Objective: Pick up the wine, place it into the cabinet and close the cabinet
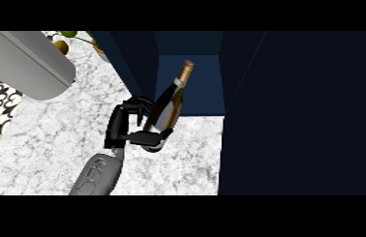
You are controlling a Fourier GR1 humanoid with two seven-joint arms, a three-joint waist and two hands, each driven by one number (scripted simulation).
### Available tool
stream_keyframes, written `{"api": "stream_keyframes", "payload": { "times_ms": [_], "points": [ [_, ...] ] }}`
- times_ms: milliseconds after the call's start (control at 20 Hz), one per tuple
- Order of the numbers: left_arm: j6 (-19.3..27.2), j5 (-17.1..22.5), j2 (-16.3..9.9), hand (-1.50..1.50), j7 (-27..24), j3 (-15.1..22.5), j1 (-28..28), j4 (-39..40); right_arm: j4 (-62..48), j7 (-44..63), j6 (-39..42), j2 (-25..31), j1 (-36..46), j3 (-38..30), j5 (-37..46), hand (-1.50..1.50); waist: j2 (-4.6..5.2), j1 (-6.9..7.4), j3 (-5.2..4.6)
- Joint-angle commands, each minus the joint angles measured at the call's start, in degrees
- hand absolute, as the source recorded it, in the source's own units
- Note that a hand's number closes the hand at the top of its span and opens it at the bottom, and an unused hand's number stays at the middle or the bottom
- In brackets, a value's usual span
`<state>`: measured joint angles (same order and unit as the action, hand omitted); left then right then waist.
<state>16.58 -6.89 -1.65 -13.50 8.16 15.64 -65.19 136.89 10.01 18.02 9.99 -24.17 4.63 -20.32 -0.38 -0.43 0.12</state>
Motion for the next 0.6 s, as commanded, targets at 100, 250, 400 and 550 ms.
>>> {"api": "stream_keyframes", "payload": {
  "times_ms": [100, 250, 400, 550],
  "points": [
    [4.2, 0.16, 1.55, 1.5, 5.43, 6.18, 8.26, 1.2, 7.47, 4.33, -1.95, 0.4, 0.29, -1.3, -4.42, -1.5, 0.35, -1.15, -0.16],
    [8.42, 3.81, 1.52, 1.5, 6.07, 10.34, 9.24, 2.91, 4.57, 1.02, 0.04, -0.25, -0.86, -0.36, -3.24, -1.5, 0.46, -2.25, -0.18],
    [9.98, 5.07, 1.49, 1.5, 8.27, 9.2, 10.15, 2.6, 7.87, 1.48, 1.15, 0.93, -2.94, -0.76, -4.21, -1.5, 0.37, -2.65, -0.19],
    [9.79, 3.56, 1.47, 1.5, 11.24, 8.4, 13.07, 3.96, 5.13, 0.72, 0.87, 0.48, -1.64, -1.17, -4.59, -1.5, 0.53, -2.61, -0.15]
  ]
}}
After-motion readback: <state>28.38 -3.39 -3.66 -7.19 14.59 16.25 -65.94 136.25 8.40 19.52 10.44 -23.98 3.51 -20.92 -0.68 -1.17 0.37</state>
